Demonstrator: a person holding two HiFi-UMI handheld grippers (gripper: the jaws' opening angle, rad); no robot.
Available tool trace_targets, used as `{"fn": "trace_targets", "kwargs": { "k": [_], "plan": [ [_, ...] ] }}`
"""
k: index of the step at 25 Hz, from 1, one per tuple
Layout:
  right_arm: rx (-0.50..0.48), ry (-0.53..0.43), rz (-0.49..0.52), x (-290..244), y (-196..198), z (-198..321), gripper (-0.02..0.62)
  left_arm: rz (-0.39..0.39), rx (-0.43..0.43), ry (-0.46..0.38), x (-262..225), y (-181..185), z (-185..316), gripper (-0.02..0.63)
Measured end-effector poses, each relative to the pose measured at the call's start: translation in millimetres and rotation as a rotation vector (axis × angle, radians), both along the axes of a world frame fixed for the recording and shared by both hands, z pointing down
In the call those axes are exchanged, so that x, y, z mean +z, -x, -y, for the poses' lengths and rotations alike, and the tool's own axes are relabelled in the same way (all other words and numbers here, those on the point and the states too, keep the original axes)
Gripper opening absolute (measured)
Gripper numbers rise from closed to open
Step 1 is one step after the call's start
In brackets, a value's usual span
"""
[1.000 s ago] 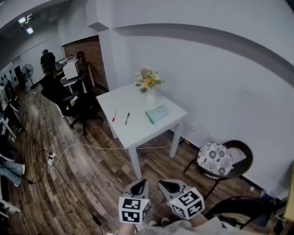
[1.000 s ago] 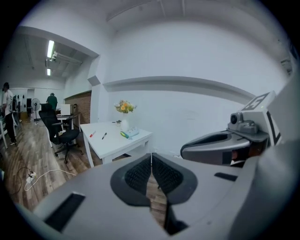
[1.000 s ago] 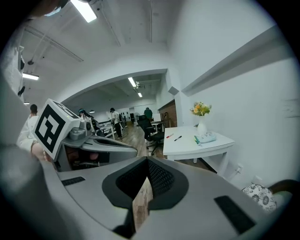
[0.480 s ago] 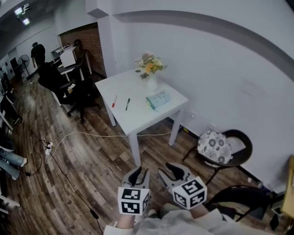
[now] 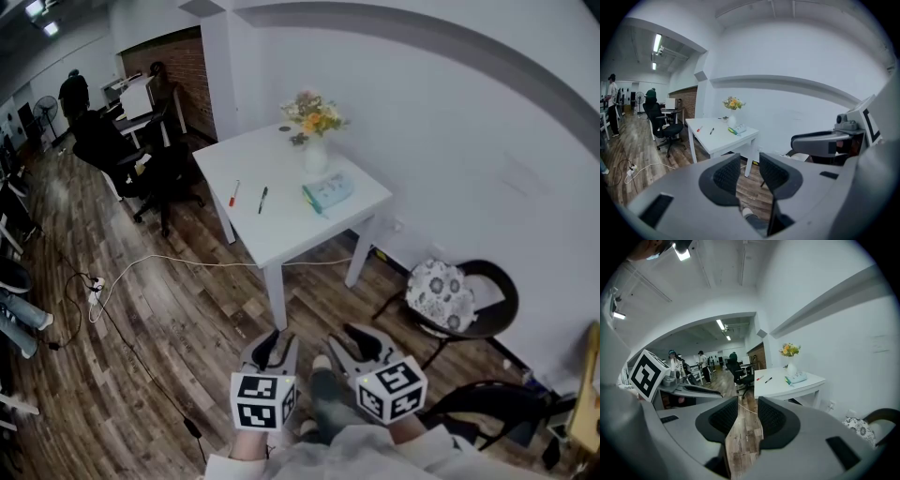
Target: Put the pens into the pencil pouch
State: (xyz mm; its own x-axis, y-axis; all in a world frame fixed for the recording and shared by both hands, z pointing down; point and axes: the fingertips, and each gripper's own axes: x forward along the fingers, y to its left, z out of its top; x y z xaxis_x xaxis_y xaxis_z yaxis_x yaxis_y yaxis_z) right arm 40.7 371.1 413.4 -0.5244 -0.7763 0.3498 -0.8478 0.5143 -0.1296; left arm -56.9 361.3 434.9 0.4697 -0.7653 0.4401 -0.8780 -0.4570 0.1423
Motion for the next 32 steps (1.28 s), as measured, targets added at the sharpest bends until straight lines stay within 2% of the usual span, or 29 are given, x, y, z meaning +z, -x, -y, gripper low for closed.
{"fn": "trace_targets", "kwargs": {
  "k": [6,12,21,27,32],
  "plan": [
    [-0.026,0.051,-0.003,13.0,-3.7,43.5,0.119,-0.011,-0.011,0.005,2.6,0.7,42.3,0.109],
    [-0.045,0.03,0.011,8.7,-4.0,113.7,0.12,0.005,-0.035,0.008,0.8,2.6,109.0,0.109],
    [-0.052,0.02,0.03,-1.3,-23.5,209.0,0.12,0.014,-0.022,-0.016,-15.3,-23.5,210.9,0.109],
    [-0.043,0.029,0.036,0.6,-42.0,239.4,0.12,0.008,-0.009,-0.013,-14.1,-43.4,241.9,0.109],
    [-0.054,0.07,0.04,12.3,-42.8,249.1,0.12,0.003,-0.021,0.017,-8.4,-43.8,254.9,0.109]
  ]
}}
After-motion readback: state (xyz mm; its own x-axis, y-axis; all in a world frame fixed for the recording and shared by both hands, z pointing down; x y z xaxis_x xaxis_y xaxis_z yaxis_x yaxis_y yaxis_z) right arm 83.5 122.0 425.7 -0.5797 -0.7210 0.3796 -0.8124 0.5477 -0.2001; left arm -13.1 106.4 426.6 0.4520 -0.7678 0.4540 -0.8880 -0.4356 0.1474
